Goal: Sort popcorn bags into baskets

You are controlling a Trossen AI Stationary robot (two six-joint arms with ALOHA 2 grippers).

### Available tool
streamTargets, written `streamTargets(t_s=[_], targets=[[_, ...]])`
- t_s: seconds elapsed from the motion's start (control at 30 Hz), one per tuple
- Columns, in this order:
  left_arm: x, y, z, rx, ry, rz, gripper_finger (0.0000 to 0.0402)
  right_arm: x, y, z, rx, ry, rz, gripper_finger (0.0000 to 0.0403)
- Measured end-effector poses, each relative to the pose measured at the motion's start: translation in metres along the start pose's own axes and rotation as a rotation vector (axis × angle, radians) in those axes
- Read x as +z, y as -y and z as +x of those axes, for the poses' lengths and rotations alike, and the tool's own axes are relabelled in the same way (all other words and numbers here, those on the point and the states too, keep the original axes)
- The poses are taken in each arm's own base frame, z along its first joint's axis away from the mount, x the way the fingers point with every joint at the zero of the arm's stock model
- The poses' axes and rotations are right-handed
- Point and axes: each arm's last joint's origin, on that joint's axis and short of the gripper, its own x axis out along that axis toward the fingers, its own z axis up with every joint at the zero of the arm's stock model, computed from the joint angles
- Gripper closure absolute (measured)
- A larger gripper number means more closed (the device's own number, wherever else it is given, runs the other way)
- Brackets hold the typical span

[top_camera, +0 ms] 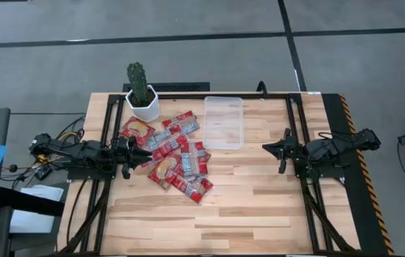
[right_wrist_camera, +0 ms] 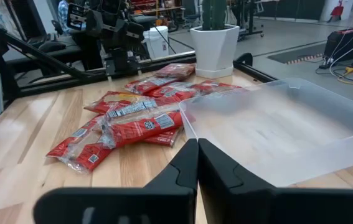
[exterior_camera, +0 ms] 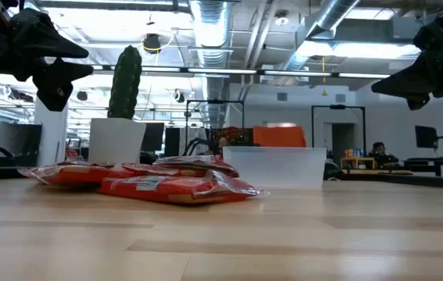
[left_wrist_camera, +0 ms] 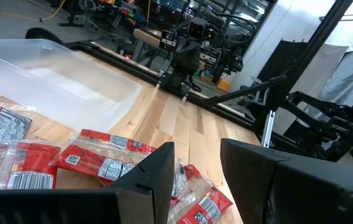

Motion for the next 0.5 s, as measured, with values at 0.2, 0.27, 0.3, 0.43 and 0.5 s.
streamTargets(t_s=[0.2,0.27,0.3,0.43,0.5], targets=[[0.0000,0.0000,0.0000,0.000,0.000,0.000,0.0281,0.0000,0.0000,0.0000,0.000,0.000,0.000,0.0374],[0.0000,0.0000,0.0000,0.000,0.000,0.000,0.0281,-0.0001,0.0000,0.0000,0.000,0.000,0.000,0.0374],[0.0000,0.0000,0.0000,0.000,0.000,0.000,0.0281,-0.0001,0.0000,0.0000,0.000,0.000,0.000,0.0373],[0.0000,0.0000,0.0000,0.000,0.000,0.000,0.0281,-0.0001,0.0000,0.0000,0.000,0.000,0.000,0.0369],[0.0000,0.0000,0.0000,0.000,0.000,0.000,0.0281,0.0000,0.0000,0.0000,0.000,0.000,0.000,0.0367]])
